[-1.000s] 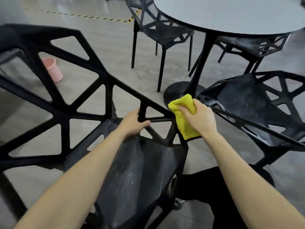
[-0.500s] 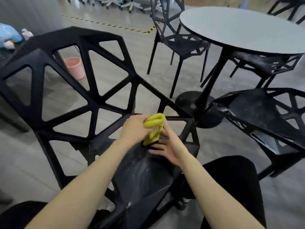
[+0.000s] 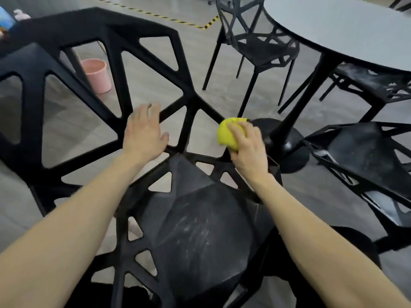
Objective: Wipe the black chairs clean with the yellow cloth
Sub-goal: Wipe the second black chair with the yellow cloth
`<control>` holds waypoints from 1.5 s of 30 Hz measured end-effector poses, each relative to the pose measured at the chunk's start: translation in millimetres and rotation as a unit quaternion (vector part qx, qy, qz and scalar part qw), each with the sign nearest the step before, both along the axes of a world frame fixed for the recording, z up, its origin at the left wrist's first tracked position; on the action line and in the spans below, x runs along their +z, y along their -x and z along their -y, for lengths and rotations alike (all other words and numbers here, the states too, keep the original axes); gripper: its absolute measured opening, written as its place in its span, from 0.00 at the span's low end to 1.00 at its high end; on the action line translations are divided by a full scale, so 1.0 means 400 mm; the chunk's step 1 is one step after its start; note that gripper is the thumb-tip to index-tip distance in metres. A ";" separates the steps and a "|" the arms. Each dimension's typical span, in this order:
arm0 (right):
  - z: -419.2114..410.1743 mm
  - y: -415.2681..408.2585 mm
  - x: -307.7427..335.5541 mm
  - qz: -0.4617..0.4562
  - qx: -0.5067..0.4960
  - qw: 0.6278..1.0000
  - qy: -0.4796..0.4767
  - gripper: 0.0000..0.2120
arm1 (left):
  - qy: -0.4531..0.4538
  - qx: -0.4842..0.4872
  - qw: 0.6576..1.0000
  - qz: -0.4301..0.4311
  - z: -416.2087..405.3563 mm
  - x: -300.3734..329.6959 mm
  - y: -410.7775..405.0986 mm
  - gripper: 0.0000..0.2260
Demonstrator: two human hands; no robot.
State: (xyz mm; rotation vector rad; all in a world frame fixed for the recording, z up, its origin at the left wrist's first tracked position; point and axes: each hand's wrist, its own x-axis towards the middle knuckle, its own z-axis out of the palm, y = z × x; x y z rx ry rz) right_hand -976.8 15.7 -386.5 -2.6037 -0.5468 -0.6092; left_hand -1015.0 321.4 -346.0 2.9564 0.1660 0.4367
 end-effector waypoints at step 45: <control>-0.314 0.064 -0.171 -0.176 0.135 0.945 0.240 0.35 | -0.199 0.143 0.960 -0.136 -0.168 -0.007 0.170 0.16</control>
